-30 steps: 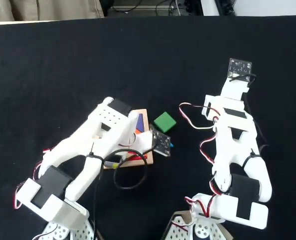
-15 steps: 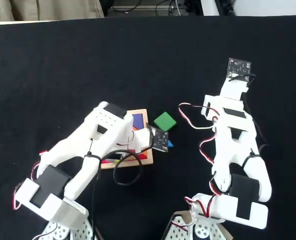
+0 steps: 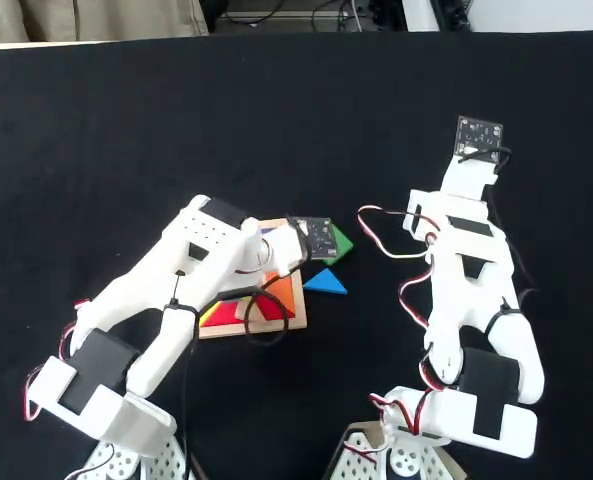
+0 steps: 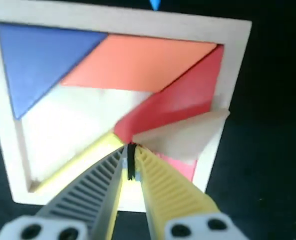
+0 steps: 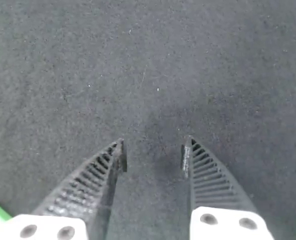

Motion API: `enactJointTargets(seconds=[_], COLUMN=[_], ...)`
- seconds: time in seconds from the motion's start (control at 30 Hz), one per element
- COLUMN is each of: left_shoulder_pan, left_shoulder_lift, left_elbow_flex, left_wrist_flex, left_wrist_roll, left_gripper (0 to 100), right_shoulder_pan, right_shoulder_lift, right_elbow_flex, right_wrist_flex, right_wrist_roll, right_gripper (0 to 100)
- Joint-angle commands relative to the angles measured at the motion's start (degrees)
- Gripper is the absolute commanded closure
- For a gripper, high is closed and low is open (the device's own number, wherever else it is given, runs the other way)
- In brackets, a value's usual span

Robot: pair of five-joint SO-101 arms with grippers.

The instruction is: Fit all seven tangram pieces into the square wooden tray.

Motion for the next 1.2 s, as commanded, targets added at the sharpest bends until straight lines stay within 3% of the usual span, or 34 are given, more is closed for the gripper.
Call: enactJointTargets(seconds=[0.0, 0.17, 0.3, 0.47, 0.7, 1.17], left_shoulder_pan=[-0.7, -0.7, 4.3, 10.4, 6.6, 6.5], left_shoulder_lift=[-5.0, -14.6, -20.9, -23.6, -23.6, -23.5], left_elbow_flex=[-5.5, -10.1, -3.3, 11.3, 18.9, 20.3], left_wrist_flex=[6.0, 16.8, 19.6, 9.8, -5.3, -6.7], left_wrist_roll=[2.4, 2.2, 2.1, 2.5, 5.3, 5.0], left_gripper=[97, 97, 97, 97, 97, 97], right_shoulder_pan=[-0.9, -0.9, -0.9, -0.9, -0.9, -0.9], right_shoulder_lift=[-0.3, -0.3, -0.3, -0.3, -0.3, -0.3], right_elbow_flex=[-2.2, -2.2, -2.2, -2.0, -1.7, -1.8], right_wrist_flex=[-0.7, -0.7, -0.6, -0.6, -0.6, -0.6], right_wrist_roll=[-0.2, -0.2, -0.2, -0.2, -0.2, -0.2], right_gripper=[80.8, 80.8, 80.8, 80.8, 80.8, 80.8])
